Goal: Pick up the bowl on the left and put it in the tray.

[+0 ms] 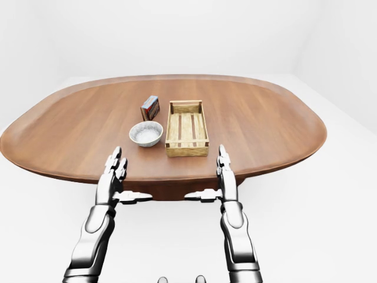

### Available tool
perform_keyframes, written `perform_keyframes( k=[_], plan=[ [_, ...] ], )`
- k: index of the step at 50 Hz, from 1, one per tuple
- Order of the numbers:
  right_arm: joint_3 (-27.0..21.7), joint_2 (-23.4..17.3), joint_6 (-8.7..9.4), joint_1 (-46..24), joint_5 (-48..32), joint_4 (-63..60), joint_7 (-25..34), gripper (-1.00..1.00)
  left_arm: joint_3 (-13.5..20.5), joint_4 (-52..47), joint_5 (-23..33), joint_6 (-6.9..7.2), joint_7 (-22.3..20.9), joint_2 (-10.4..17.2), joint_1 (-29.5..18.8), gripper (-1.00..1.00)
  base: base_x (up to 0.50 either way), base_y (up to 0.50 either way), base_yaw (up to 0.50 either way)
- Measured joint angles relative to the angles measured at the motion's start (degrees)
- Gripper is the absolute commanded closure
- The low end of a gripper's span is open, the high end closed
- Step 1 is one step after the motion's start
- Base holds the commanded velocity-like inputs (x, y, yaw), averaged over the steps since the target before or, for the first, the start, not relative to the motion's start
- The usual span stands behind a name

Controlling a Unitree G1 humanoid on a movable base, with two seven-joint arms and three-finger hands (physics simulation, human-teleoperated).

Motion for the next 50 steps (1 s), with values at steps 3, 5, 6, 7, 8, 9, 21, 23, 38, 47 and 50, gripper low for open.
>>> perform_keyframes(
  k=[3, 5, 6, 7, 8, 9, 21, 23, 38, 47, 50],
  plan=[
    [-0.26, -0.15, 0.54, 0.17, -0.24, -0.68, 0.12, -1.00, 0.80, -0.92, -1.39, 0.70, -0.98, 0.31, 0.05, -1.00, 0.00, 0.00, 0.00],
    [-0.42, -0.23, 0.78, 0.23, -0.41, -0.95, 0.16, -1.00, 1.33, -1.77, -2.27, 1.35, -1.56, 0.54, 0.12, -1.00, 0.00, 0.00, 0.00],
    [-0.50, -0.26, 0.88, 0.25, -0.46, -1.05, 0.18, -1.00, 1.60, -2.18, -2.68, 1.62, -1.82, 0.65, 0.14, -1.00, 0.00, 0.00, 0.00],
    [-0.56, -0.29, 0.98, 0.27, -0.51, -1.16, 0.19, -1.00, 1.88, -2.57, -3.09, 1.92, -2.08, 0.75, 0.15, -1.00, 0.00, 0.00, 0.00],
    [-0.61, -0.30, 1.10, 0.29, -0.58, -1.30, 0.18, -1.00, 2.18, -2.93, -3.52, 2.22, -2.32, 0.87, 0.13, -1.00, 0.00, 0.00, 0.00],
    [-0.64, -0.31, 1.22, 0.33, -0.65, -1.46, 0.16, -1.00, 2.48, -3.25, -3.93, 2.48, -2.54, 0.97, 0.09, -1.00, 0.00, 0.00, 0.00],
    [-0.50, -0.29, 3.16, 1.03, -1.76, -4.60, -0.31, -1.00, 5.83, -9.75, -9.24, 5.07, -4.71, 2.03, 0.65, -1.00, 0.00, 0.00, 0.00],
    [-0.42, -0.27, 3.43, 1.16, -1.98, -5.10, -0.38, -1.00, 6.46, -11.01, -10.05, 5.07, -4.90, 2.20, 0.73, -1.00, 0.00, 0.00, 0.00],
    [1.42, 0.15, 4.20, 3.77, -4.36, -14.04, -0.87, -1.00, 11.47, -17.69, -15.50, 5.07, -5.05, 3.79, 0.25, -1.00, 0.00, 0.00, 0.00],
    [5.00, 0.18, 4.20, 7.27, -6.64, -27.02, -0.80, -1.00, 13.82, -21.48, -17.92, 5.07, -4.69, 4.44, 0.44, -1.00, 0.00, 0.00, 0.00],
    [6.28, 0.00, 4.20, 8.41, -7.35, -31.45, -0.89, -1.00, 14.33, -22.32, -18.34, 5.07, -4.64, 4.52, 0.50, -1.00, 0.00, 0.00, 0.00]
  ],
)
